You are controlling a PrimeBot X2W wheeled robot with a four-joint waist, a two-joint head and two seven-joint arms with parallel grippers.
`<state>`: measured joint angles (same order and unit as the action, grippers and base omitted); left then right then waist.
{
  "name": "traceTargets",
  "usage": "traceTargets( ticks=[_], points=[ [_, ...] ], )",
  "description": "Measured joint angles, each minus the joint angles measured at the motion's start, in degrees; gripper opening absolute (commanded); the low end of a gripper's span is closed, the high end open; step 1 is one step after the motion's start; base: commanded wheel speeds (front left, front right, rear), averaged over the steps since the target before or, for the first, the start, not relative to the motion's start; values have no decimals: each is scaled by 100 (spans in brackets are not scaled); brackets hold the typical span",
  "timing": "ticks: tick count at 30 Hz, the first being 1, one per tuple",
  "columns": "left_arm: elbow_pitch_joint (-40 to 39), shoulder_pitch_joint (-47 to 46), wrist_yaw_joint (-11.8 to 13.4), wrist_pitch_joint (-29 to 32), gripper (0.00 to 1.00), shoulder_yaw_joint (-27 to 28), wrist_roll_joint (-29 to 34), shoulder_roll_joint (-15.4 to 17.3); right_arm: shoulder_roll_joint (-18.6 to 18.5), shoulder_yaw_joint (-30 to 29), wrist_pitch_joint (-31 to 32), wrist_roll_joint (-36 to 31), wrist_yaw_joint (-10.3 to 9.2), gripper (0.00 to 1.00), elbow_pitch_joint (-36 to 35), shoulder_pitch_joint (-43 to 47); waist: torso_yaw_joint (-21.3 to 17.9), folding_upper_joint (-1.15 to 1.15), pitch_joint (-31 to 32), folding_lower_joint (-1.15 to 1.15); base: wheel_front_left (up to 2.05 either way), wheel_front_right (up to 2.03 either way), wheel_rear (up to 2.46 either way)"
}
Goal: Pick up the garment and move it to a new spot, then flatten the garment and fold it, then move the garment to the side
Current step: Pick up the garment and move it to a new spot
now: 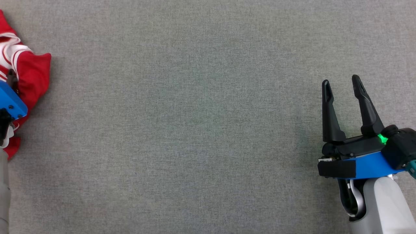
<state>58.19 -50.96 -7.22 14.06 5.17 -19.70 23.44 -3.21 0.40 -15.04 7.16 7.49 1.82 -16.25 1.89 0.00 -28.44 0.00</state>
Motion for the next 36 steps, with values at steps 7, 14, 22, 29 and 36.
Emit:
traceTargets(
  ticks=[7, 14, 22, 29, 36],
  points=[
    [-25, -3, -1, 376, 0, -363, -338, 152, 8, 52, 0, 42, 0, 100, 37, 1, -47, 0, 106, 0, 0, 0, 0],
    [-319, 38, -19, -110, 0, -626, -400, 312, 18, 69, 0, 91, 0, 100, 114, 29, -62, 0, 408, 0, 0, 0, 0],
    [-784, -64, -20, -1009, 0, -947, -345, 501, 27, 147, 0, 224, 0, 100, 249, 131, -87, 0, 902, 0, 0, 0, 0],
    [-1513, -361, -21, -1475, 0, -1318, -357, 537, 31, 207, 0, 421, 0, 100, 319, 277, -225, 0, 1298, -1, 0, 0, 0],
    [-2628, -566, -21, -1607, 0, -1722, -265, 460, 35, 280, 0, 623, 0, 100, 355, 381, -627, 0, 1489, -1, 0, 0, 0]
  ],
)
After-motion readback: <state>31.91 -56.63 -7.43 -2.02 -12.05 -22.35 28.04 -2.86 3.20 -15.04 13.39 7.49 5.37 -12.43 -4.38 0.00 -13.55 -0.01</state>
